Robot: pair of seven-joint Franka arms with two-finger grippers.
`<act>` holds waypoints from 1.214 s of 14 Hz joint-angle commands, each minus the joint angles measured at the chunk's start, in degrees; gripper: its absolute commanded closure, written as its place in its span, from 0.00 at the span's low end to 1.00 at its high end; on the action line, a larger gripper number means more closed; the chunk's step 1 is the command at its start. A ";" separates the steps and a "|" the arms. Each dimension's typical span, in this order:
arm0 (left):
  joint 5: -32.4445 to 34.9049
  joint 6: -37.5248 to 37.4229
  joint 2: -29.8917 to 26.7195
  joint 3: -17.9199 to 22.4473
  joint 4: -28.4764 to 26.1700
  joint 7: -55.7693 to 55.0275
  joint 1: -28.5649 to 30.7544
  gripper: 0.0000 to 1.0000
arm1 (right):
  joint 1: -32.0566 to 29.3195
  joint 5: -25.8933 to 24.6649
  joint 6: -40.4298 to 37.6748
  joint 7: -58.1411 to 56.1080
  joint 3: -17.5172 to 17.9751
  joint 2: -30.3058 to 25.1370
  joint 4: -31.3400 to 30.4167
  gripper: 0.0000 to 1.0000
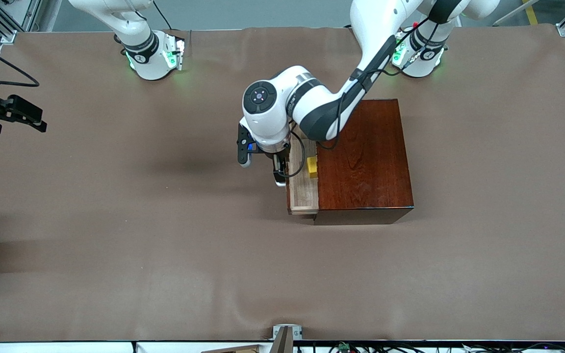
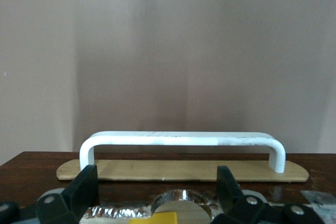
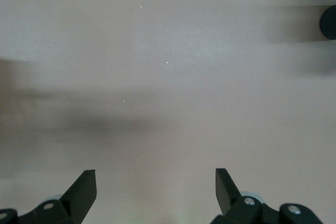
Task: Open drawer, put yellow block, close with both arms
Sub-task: 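Push the drawer shut into the box with the left gripper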
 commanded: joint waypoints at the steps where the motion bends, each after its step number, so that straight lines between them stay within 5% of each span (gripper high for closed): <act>1: 4.37 -5.79 -1.16 1.15 -1.62 0.13 -0.11 0.00 | 0.59 1.09 0.02 0.74 -0.34 0.58 0.87 0.00; 10: 11.58 -14.69 -1.25 1.06 -1.54 -1.27 -0.02 0.00 | 0.68 1.09 -0.60 0.74 -0.34 0.58 0.79 0.00; 14: 10.97 -3.38 -1.43 -0.51 -1.27 -17.39 -1.51 0.00 | 0.68 1.00 -0.69 0.74 -0.34 0.58 0.79 0.00; 17: 10.70 -1.68 -3.17 -2.36 -1.27 -36.98 -1.43 0.00 | 0.68 1.00 -0.77 0.74 -0.34 0.58 0.79 0.00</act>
